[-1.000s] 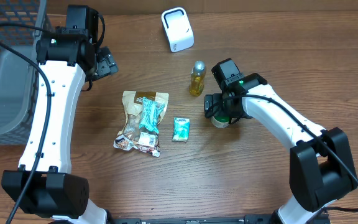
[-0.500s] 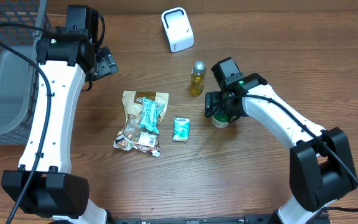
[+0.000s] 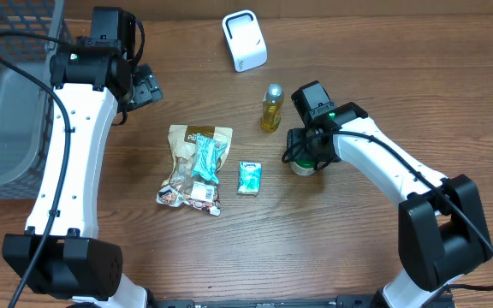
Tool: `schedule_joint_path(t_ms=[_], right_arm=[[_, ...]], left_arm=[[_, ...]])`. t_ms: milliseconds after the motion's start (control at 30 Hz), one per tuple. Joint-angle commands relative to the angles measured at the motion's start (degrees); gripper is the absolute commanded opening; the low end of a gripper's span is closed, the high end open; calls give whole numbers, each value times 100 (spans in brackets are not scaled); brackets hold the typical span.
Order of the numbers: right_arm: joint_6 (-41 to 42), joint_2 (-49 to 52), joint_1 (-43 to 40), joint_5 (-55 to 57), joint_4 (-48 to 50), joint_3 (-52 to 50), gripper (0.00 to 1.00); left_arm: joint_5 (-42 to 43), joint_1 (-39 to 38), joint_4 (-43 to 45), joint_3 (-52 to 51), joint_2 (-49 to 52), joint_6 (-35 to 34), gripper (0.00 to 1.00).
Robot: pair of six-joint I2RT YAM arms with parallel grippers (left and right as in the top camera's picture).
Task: Scan the item barcode
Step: 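Lower the right gripper around the jar's green lid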
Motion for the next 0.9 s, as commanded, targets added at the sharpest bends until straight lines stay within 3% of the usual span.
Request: schedule_joint_path(t_ms=[0,300,867], right_arm=[[17,-4,7,11,0,-42,68],[33,-4,7,-398,-22,-42,58],[330,-4,7,-400,-210,-42,55]], left_arm=[[-79,-11,7,109,-81,107,99],[-79,-11,7,109,-81,107,100],[-79,-11,7,109,-81,107,100]])
